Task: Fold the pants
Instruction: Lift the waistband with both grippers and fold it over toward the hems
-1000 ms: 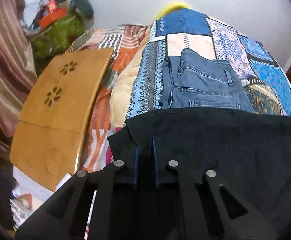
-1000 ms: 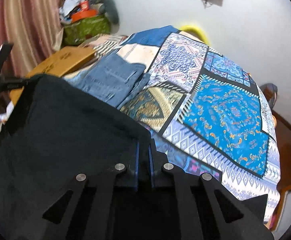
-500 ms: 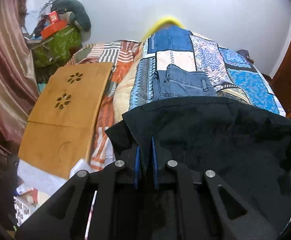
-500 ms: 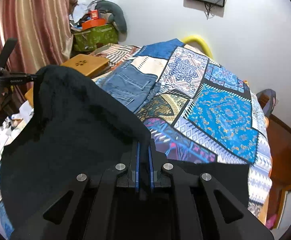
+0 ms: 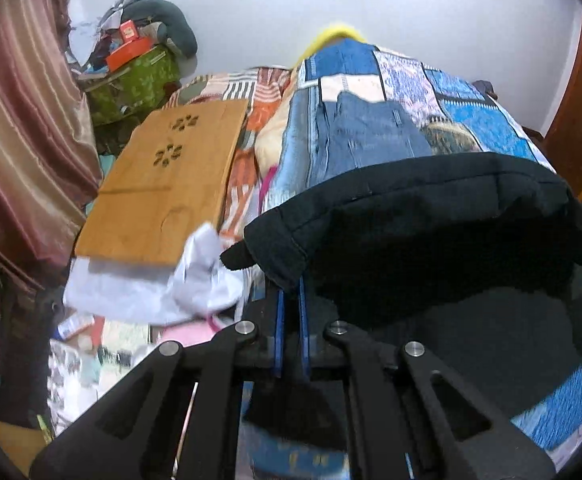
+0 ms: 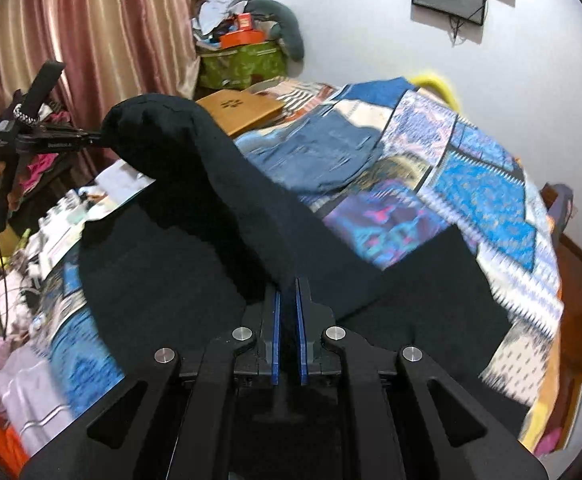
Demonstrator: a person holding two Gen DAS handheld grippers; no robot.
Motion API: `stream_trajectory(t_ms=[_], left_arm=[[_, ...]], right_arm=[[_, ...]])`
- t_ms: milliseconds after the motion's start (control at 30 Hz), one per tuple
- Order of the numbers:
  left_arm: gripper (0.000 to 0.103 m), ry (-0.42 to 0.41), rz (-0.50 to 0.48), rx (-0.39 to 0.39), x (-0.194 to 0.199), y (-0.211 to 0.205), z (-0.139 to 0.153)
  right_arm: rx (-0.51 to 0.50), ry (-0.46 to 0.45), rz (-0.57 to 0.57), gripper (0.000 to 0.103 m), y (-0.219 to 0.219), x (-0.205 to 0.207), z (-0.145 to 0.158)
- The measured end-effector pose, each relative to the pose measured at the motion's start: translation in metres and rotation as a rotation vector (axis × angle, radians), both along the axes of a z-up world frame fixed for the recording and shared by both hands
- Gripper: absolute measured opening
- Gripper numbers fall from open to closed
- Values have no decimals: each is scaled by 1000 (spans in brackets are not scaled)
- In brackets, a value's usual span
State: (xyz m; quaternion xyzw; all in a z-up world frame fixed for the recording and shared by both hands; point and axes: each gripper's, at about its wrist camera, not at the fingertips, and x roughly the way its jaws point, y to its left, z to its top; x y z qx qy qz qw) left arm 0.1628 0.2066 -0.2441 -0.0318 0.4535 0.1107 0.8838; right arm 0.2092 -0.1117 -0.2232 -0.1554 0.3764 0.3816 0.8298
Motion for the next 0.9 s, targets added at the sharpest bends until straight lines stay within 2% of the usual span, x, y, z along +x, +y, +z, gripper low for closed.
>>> stream_trajectory(t_ms=[133,233,367,467,600,667,733,767,833,900], left_arm=[[4,16,31,6,-32,1,-20],[3,55,76,-51,-55,9,-47],[3,109,86,-69,-67,12,-72],[3,108,73,-59,-66,7,-68],[4,59,27,-22,-56,-8,-42],[8,39,-2,-17,-46,-15,-28],[16,30,-17,-15,-35,-23,-19],[19,24,-31,-22,-26,-28,-14],[36,15,-52,-28,-10,-39,-7],[48,4,-72,-26,6,-49,-4]], right_arm=[[-1,58,-8,6,0,-15,-20],[-5,95,-23,6,1,-26,-35],[-9,115,-48,9,-1,-31,-49],[-8,139,-62,11,-2,-27,-42],[-13,150,-78,22,-8,-31,-30],[-5,157,-83,35,-15,-31,-23],[9,153,-95,46,-21,-29,-15],[21,144,-103,49,-26,-27,-9],[47,138,-117,51,-35,-21,2],[73,129,-146,54,-45,-11,11]])
